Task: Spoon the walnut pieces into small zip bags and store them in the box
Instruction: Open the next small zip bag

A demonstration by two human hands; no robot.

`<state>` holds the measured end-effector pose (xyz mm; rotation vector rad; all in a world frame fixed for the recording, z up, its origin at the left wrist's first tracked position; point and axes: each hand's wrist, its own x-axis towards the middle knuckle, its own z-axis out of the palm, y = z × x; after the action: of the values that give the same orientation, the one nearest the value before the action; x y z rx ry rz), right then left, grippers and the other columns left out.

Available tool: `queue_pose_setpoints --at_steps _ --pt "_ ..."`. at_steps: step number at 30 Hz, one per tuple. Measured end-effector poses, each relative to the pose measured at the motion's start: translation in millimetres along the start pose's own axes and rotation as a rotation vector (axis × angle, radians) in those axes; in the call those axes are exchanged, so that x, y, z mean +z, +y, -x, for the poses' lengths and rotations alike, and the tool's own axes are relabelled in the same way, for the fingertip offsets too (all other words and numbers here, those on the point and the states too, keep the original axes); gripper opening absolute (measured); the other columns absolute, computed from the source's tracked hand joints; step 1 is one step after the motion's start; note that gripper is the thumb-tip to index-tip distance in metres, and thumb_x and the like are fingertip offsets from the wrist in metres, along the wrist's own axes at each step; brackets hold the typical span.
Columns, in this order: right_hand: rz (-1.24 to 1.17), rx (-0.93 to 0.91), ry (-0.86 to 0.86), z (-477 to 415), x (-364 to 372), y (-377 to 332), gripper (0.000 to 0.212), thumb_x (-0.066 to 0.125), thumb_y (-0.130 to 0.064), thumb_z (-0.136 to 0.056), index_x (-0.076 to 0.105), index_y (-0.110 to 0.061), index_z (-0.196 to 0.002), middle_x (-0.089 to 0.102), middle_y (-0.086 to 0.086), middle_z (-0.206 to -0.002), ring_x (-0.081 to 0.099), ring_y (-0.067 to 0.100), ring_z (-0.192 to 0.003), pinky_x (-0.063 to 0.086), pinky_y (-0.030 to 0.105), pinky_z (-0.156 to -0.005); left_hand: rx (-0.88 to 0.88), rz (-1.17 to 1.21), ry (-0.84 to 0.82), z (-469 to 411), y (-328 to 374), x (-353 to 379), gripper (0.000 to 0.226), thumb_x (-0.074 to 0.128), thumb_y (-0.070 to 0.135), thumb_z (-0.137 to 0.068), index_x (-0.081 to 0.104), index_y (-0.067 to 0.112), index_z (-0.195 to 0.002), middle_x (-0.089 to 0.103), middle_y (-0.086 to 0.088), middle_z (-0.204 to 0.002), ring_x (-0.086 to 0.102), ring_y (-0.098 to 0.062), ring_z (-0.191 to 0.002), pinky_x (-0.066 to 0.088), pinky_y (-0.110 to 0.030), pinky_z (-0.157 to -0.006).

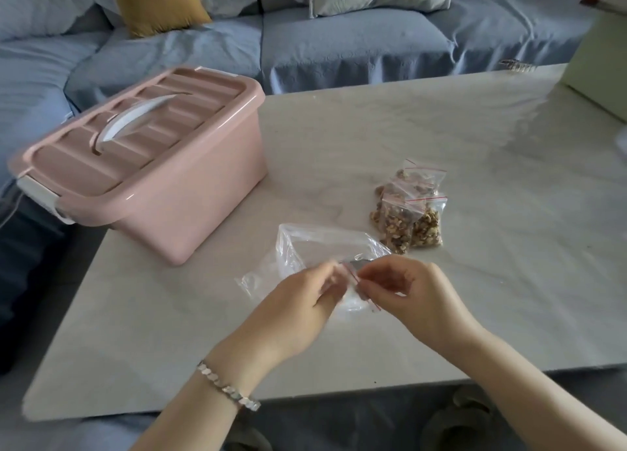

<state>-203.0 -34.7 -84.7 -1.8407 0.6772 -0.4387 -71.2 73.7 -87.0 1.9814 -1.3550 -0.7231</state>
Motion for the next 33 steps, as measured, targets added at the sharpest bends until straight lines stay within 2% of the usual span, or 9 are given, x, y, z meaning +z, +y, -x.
queue_pose_setpoints --at_steps 2,4,6,9,13,18,24,29,33 --pt "-0.162 0.061 0.061 -1.4 -1.7 1.5 0.02 0.069 -0.005 -0.079 0.067 -0.025 -0.078 0.072 -0.006 -0.067 0.066 0.007 -0.062 0.051 0.015 -0.064 0.079 -0.313 0.298 -2.8 0.6 6.6 0.023 0.053 0.028 -0.09 0.05 0.023 -0.112 0.059 0.003 -0.103 0.051 -0.015 -0.1 0.039 -0.025 -0.089" --pt "-0.269 0.126 0.141 -2.9 -3.9 0.4 0.016 0.07 -0.001 -0.077 0.067 -0.016 -0.082 0.072 -0.002 -0.065 0.067 0.007 -0.06 0.052 0.015 -0.063 0.17 -0.33 0.514 -4.3 4.5 13.4 0.027 0.05 0.03 -0.083 0.05 0.018 -0.107 0.058 0.002 -0.094 0.047 -0.013 -0.092 0.038 -0.021 -0.083" --pt "-0.298 0.161 0.188 -4.0 -4.4 -1.5 0.014 0.073 -0.001 -0.074 0.067 -0.011 -0.081 0.072 -0.001 -0.063 0.065 0.006 -0.056 0.052 0.013 -0.061 0.141 -0.141 0.475 -3.2 13.8 18.8 0.015 0.055 0.03 -0.086 0.057 0.016 -0.089 0.059 0.005 -0.078 0.05 -0.007 -0.076 0.041 -0.017 -0.07" --pt "-0.242 0.158 0.215 -3.7 -3.1 -3.0 0.015 0.078 -0.003 -0.069 0.066 -0.011 -0.073 0.071 -0.001 -0.061 0.063 0.006 -0.053 0.051 0.017 -0.059 -0.06 0.155 0.324 0.2 20.7 26.3 0.024 0.06 0.034 -0.086 0.059 0.014 -0.073 0.06 0.004 -0.062 0.053 -0.009 -0.059 0.042 -0.018 -0.055" --pt "-0.212 0.176 0.201 -0.5 -4.7 -2.2 0.019 0.08 -0.005 -0.065 0.062 -0.007 -0.068 0.071 0.007 -0.063 0.065 0.016 -0.056 0.053 0.026 -0.061 -0.102 0.403 0.307 3.9 21.3 30.1 0.007 0.062 0.021 -0.086 0.067 0.022 -0.081 0.071 0.004 -0.074 0.068 -0.01 -0.071 0.055 -0.026 -0.067" --pt "-0.137 0.135 0.174 7.6 2.0 -10.0 0.022 0.081 -0.01 -0.062 0.059 -0.011 -0.063 0.071 0.007 -0.063 0.069 0.025 -0.06 0.056 0.041 -0.064 -0.221 0.624 0.276 7.7 26.3 23.6 0.017 0.062 0.011 -0.086 0.075 0.011 -0.077 0.073 -0.005 -0.069 0.071 -0.017 -0.07 0.056 -0.024 -0.061" --pt "-0.143 0.13 0.09 10.1 -1.2 -16.1 0.026 0.083 -0.006 -0.059 0.058 -0.011 -0.062 0.07 0.008 -0.062 0.066 0.019 -0.053 0.055 0.028 -0.056 -0.239 0.687 0.145 9.4 30.1 12.8 0.025 0.054 0.008 -0.09 0.074 0.0 -0.078 0.072 -0.013 -0.07 0.071 -0.021 -0.071 0.058 -0.029 -0.065" --pt "-0.3 0.261 -0.048 6.6 -8.7 -11.4 0.027 0.082 -0.009 -0.056 0.057 -0.011 -0.064 0.067 0.008 -0.06 0.06 0.015 -0.055 0.05 0.021 -0.057 -0.126 0.602 0.015 11.6 25.1 4.6 0.027 0.05 0.007 -0.093 0.073 0.001 -0.083 0.074 -0.01 -0.079 0.071 -0.017 -0.077 0.057 -0.026 -0.07" --pt "-0.538 0.363 -0.194 8.2 -14.1 -9.1 0.026 0.073 -0.009 -0.053 0.057 -0.006 -0.073 0.066 0.007 -0.062 0.063 0.013 -0.056 0.053 0.018 -0.057 -0.023 0.516 -0.008 13.8 19.3 2.0 0.024 0.051 0.003 -0.093 0.072 0.007 -0.081 0.074 -0.008 -0.078 0.071 -0.017 -0.074 0.057 -0.028 -0.071"
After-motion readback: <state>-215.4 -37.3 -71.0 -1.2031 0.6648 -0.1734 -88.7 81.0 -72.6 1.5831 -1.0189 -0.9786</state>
